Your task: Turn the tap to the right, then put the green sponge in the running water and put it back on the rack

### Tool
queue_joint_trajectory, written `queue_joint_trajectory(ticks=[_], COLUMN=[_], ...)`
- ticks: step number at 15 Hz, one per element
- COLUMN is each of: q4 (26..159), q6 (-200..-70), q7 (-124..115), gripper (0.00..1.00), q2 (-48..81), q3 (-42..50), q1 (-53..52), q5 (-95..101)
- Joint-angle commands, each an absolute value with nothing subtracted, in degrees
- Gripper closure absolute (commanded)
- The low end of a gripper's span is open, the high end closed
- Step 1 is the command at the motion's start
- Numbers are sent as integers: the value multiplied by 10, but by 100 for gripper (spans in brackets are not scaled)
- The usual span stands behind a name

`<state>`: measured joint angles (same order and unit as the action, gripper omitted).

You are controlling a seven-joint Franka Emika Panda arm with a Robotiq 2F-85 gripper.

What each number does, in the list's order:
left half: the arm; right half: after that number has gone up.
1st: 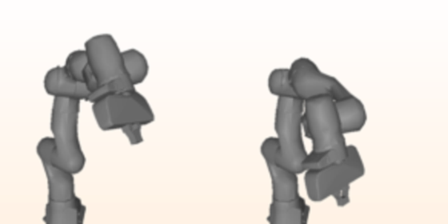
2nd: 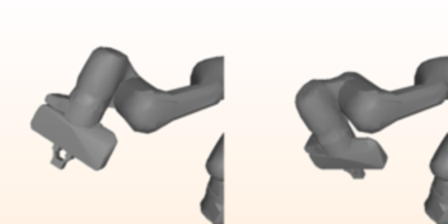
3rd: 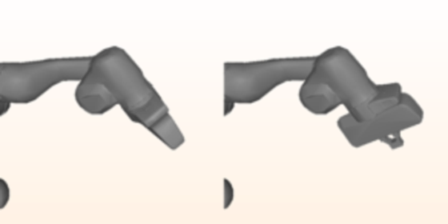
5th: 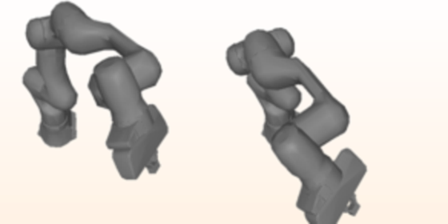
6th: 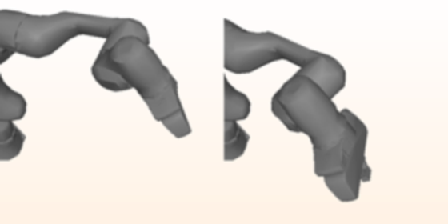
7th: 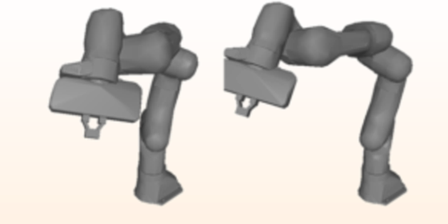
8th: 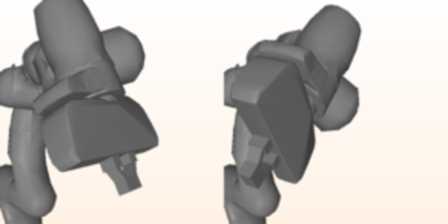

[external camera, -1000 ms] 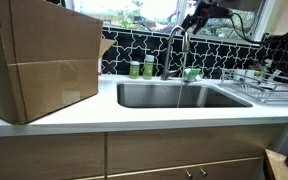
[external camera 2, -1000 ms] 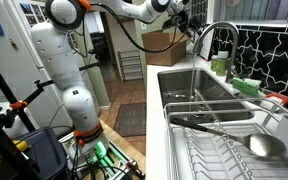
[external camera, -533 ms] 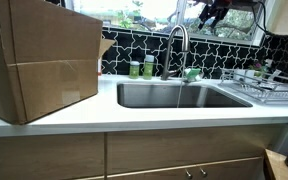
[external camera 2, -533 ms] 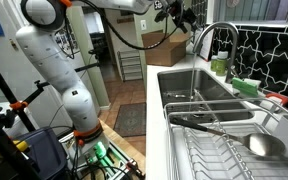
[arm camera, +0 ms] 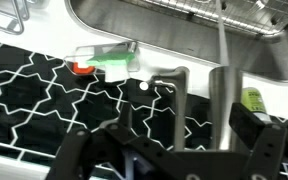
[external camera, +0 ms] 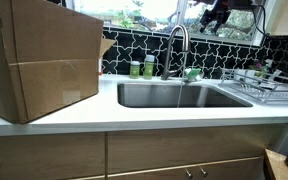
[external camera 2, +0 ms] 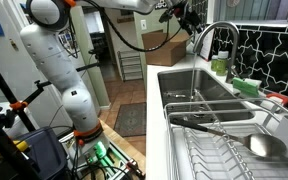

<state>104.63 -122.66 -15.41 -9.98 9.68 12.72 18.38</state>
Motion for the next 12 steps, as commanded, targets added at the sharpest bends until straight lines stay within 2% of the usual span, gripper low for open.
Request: queue_joint_trajectory(ticks=[1, 6, 12], q4=[1004, 934, 833], q6=[-1207, -1226, -1208], q7=[-161, -220, -316], gripper=[0, 0, 0], q2=[-46, 74, 204], q3=[148, 197, 200], q1=[170, 204, 220], q5=[159, 85, -50])
